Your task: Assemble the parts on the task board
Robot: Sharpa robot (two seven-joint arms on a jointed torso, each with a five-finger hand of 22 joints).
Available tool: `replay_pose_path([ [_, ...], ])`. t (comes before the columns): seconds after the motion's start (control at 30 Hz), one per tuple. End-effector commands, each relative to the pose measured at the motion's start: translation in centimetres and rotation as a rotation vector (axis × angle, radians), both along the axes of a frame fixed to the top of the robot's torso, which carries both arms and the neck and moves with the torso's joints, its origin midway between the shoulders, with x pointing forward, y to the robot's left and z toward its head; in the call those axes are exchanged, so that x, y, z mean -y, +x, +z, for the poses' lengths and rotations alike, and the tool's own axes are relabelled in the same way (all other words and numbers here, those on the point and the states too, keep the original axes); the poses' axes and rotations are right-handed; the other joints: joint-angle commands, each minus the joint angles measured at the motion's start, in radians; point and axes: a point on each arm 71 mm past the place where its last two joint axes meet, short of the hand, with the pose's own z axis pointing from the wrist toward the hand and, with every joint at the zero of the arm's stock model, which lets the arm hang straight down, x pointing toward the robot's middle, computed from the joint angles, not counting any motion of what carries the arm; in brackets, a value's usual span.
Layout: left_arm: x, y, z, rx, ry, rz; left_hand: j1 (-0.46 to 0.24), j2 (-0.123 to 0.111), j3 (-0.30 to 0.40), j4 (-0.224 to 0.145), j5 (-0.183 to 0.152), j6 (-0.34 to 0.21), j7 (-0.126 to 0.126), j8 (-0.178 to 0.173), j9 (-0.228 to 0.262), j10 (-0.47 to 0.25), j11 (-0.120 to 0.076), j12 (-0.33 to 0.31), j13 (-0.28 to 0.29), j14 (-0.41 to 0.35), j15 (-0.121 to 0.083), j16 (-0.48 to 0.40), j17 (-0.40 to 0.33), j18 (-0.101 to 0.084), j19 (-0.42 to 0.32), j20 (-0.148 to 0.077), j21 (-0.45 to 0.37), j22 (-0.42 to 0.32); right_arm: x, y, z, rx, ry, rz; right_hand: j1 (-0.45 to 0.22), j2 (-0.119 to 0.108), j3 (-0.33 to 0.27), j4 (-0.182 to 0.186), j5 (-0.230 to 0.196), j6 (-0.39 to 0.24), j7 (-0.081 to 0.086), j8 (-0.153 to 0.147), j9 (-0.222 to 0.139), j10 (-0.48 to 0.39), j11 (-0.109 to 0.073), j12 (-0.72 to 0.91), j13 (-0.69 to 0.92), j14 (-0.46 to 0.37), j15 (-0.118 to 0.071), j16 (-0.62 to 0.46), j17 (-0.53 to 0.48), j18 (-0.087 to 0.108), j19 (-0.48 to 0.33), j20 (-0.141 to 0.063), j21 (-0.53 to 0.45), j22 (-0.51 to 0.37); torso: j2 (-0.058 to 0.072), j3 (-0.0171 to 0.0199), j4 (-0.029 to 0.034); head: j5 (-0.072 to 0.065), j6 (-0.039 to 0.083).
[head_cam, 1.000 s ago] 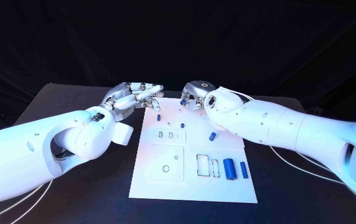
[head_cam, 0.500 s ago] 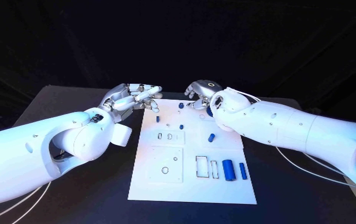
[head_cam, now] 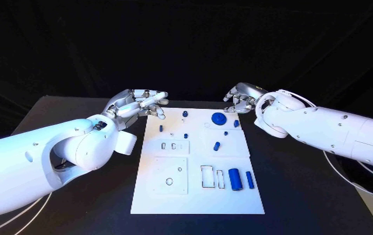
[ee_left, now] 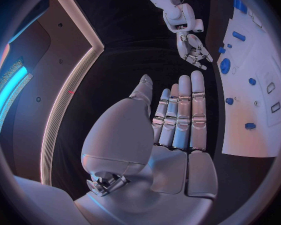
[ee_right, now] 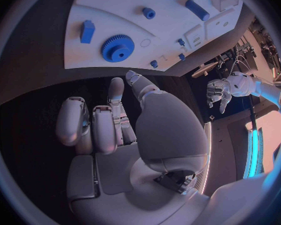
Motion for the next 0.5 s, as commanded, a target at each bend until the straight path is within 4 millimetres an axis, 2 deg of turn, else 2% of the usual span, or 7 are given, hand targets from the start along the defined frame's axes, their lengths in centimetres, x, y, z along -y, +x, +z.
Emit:
replay_pose_path([
  [0.03,0.2,0.0,0.1,0.002,-0.012,-0.017,0.002,0.010,-0.005,-0.002,-0.002,0.002,0.005,-0.004,-0.001,-0.006,0.002,-0.005,0.001,-0.007,0.000,-0.006,-0.001,0.008,-0.009,-0.001,0.005,0.001,0.5,0.0,-0.9,-0.135,0.028,-0.015,0.003,0.009,-0.024,0.013,0.005,-0.029,0.006,0.014,0.012,-0.009,0.008,0.187,0.212,0.064,0.010,0.052,0.071,-0.022,0.015,0.003,0.015,0.026,-0.001,0.0019,-0.0035,0.000,-0.002],
  [0.1,0.2,0.0,0.1,0.002,-0.012,-0.018,0.002,0.010,-0.005,-0.002,-0.002,0.002,0.005,-0.004,-0.001,-0.006,0.002,-0.005,0.001,-0.007,0.000,-0.006,-0.001,0.008,-0.009,-0.001,0.005,0.001,0.7,0.1,-1.1,-0.146,0.024,-0.023,0.007,0.013,-0.033,0.020,0.005,-0.046,0.011,0.021,0.018,-0.005,0.013,0.242,0.281,0.068,0.013,0.072,0.101,-0.024,0.021,0.008,0.022,0.038,-0.001,0.0015,-0.0001,-0.003,-0.002],
  [0.23,0.2,0.0,0.1,0.001,-0.012,-0.018,0.002,0.010,-0.005,-0.002,-0.002,0.002,0.005,-0.004,-0.001,-0.006,0.002,-0.005,0.001,-0.007,0.000,-0.006,-0.001,0.008,-0.009,-0.001,0.005,0.001,0.7,0.2,-1.6,-0.161,0.020,-0.027,0.009,0.014,-0.043,0.027,0.005,-0.071,0.018,0.024,0.022,-0.008,0.019,0.274,0.321,0.070,0.017,0.087,0.122,-0.025,0.023,0.012,0.025,0.045,0.000,0.0011,0.0022,-0.004,-0.003],
  [0.4,0.1,0.1,0.1,0.001,-0.011,-0.015,0.002,0.010,-0.005,-0.002,-0.002,0.002,0.005,-0.004,-0.001,-0.006,0.002,-0.005,0.001,-0.007,0.000,-0.006,-0.001,0.008,-0.009,-0.001,0.005,0.001,0.1,0.2,-2.3,-0.174,0.010,-0.017,0.014,0.016,-0.052,0.032,0.006,-0.088,0.021,0.033,0.028,0.010,0.023,0.321,0.383,0.075,0.021,0.107,0.155,-0.027,0.029,0.016,0.031,0.057,0.003,0.0040,0.0047,0.000,-0.006],
  [0.5,0.1,0.1,0.1,0.001,-0.011,-0.014,0.002,0.010,-0.005,-0.002,-0.002,0.002,0.005,-0.004,-0.001,-0.006,0.002,-0.005,0.001,-0.007,0.000,-0.006,-0.001,0.008,-0.009,-0.001,0.005,0.001,-0.1,0.2,-2.7,-0.175,0.000,-0.012,0.015,0.016,-0.057,0.035,0.006,-0.096,0.023,0.036,0.031,0.013,0.025,0.334,0.400,0.077,0.023,0.114,0.165,-0.027,0.031,0.018,0.033,0.061,0.004,0.0038,0.0051,-0.001,-0.007],
])
